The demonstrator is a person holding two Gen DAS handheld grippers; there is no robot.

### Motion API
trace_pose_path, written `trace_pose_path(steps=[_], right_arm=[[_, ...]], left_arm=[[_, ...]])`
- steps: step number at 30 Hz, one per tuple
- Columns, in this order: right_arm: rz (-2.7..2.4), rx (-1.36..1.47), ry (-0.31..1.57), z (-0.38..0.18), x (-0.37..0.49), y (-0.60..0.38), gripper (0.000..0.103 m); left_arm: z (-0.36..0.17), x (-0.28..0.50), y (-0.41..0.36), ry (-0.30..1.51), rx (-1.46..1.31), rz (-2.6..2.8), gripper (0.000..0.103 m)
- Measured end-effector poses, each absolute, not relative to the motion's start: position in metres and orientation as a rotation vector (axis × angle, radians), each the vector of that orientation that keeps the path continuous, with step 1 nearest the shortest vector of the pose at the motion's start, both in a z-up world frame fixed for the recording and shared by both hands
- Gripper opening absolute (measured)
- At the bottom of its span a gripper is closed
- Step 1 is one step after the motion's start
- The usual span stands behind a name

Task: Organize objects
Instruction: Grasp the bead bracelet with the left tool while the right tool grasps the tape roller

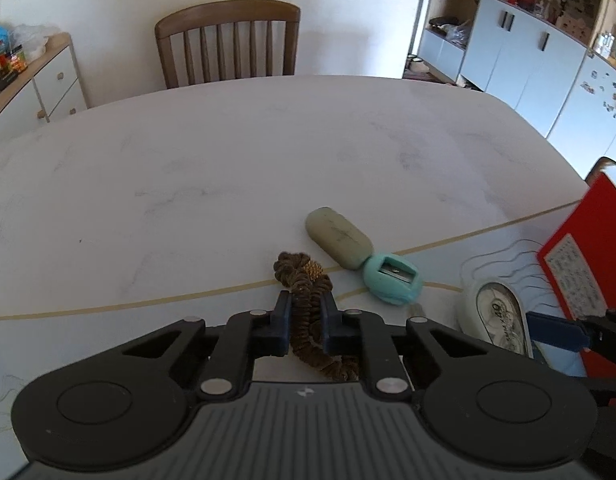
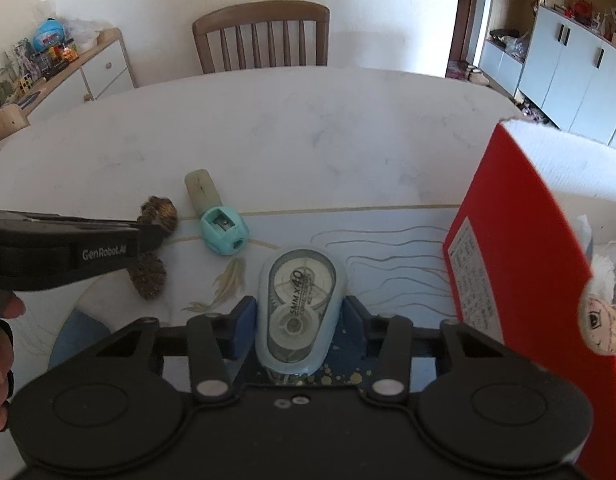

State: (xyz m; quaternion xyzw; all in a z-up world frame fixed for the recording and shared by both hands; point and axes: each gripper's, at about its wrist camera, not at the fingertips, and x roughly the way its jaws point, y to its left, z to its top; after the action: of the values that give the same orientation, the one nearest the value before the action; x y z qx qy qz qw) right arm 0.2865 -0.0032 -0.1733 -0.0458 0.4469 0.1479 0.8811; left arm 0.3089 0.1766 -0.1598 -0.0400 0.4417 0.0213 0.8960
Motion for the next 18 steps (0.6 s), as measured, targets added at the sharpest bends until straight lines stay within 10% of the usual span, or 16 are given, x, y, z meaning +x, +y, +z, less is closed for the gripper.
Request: trace_pose_path(steps=[18], right_arm=[[0.396,-0.060,0.859,-0.102,0.233,-0.040,0.046]], left_arm=[[-0.094,0.247,0.147,0.857,-0.083,-0.102,0.009]])
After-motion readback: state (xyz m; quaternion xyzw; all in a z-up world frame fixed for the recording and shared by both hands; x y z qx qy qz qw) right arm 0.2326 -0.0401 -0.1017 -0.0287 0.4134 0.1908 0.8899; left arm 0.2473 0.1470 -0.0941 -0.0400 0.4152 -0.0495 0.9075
